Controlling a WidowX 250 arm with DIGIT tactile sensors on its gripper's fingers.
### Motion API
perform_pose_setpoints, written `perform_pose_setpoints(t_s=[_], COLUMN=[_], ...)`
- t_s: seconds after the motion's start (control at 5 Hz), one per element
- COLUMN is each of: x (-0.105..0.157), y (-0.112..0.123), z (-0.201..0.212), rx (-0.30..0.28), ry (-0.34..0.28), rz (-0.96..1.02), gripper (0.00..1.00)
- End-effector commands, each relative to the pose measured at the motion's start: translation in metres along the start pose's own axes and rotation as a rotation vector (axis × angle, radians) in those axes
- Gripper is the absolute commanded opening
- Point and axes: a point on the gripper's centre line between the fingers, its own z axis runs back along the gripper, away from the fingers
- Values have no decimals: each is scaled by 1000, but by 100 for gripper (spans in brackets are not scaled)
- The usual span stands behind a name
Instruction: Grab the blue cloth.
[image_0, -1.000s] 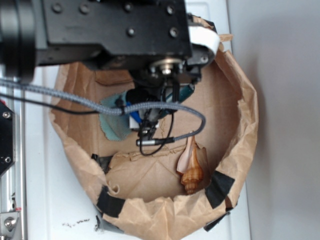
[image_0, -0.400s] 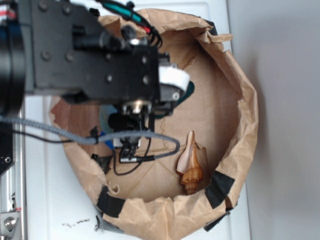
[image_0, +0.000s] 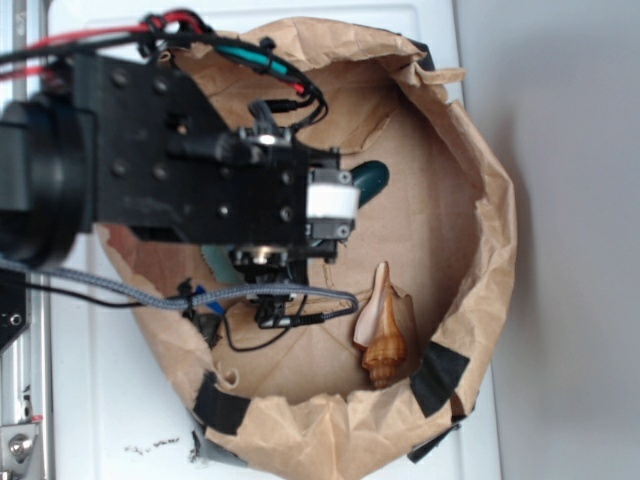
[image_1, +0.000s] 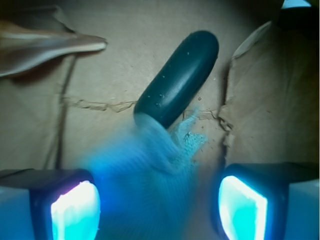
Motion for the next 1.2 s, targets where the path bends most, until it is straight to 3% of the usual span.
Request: perform_pose_setpoints(t_s=[0.0,0.4,1.0], x=[10,8,11], y=[-4,1,13], z=[3,7,73], rx=[0,-17,-185], ry=[-6,-11,73], rz=[3,6,13], gripper=[0,0,0])
